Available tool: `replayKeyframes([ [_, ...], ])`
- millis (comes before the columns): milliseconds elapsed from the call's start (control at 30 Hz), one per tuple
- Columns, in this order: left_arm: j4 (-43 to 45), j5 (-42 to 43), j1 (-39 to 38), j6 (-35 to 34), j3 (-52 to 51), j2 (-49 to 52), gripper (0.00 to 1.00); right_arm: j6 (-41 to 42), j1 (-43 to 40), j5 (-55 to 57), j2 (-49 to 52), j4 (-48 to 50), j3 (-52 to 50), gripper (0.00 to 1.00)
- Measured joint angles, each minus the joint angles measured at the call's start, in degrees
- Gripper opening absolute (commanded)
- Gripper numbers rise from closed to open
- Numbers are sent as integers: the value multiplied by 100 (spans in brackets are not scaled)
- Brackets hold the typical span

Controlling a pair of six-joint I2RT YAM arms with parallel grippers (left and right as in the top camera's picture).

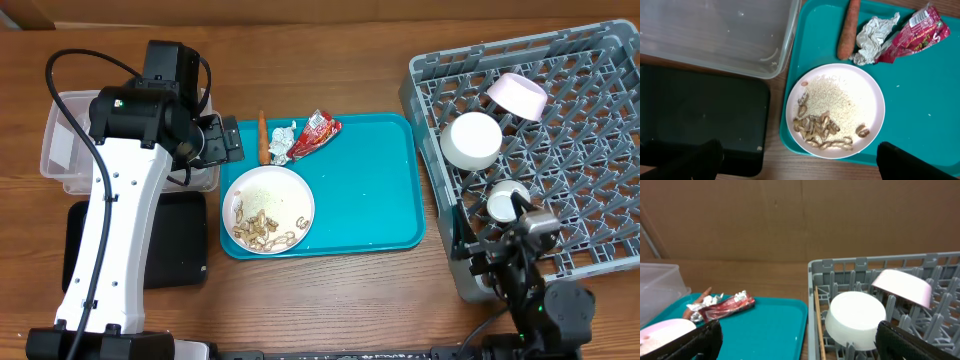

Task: Sort waste into correct bins and load items into the dishwasher

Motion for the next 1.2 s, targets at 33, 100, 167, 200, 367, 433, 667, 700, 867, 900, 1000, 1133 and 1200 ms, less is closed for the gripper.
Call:
replayKeyframes([
  [33, 0, 0, 0, 0, 0, 0, 100, 2, -11, -26, -179, 72, -197, 100],
  [100, -2, 0, 0, 0, 0, 0, 100, 2, -26, -66, -385, 341, -575, 100],
  [167, -2, 0, 0, 0, 0, 0, 100, -2, -26, -103, -402, 772, -916, 100],
  [200, -2, 0, 0, 0, 0, 0, 100, 4, -26, -138, -411, 1119, -1126, 100],
  [367, -2, 0, 0, 0, 0, 0, 100, 22, -26, -334, -420, 1416, -1403, 100],
  [433, 0, 0, 0, 0, 0, 0, 100, 22, -24, -365, -420, 1412, -1403, 100],
  [667, 0, 0, 0, 0, 0, 0, 100, 22, -24, -391, -420, 1414, -1403, 100],
  [700, 0, 0, 0, 0, 0, 0, 100, 20, -26, -393, -420, 1414, -1403, 100],
  [867, 0, -2, 0, 0, 0, 0, 100, 22, -26, -400, -420, 1414, -1403, 100],
  [900, 2, -15, 0, 0, 0, 0, 100, 20, -24, -402, -420, 1412, -1403, 100],
  [1000, 76, 33, 0, -103, 0, 0, 100, 22, -26, -407, -420, 1416, -1403, 100],
  [1133, 573, 586, -9, -236, 0, 4, 100, 20, -26, -407, -420, 1414, -1403, 100],
  [1200, 951, 839, -59, -236, -2, 55, 100, 17, -26, -407, -420, 1416, -1403, 100],
])
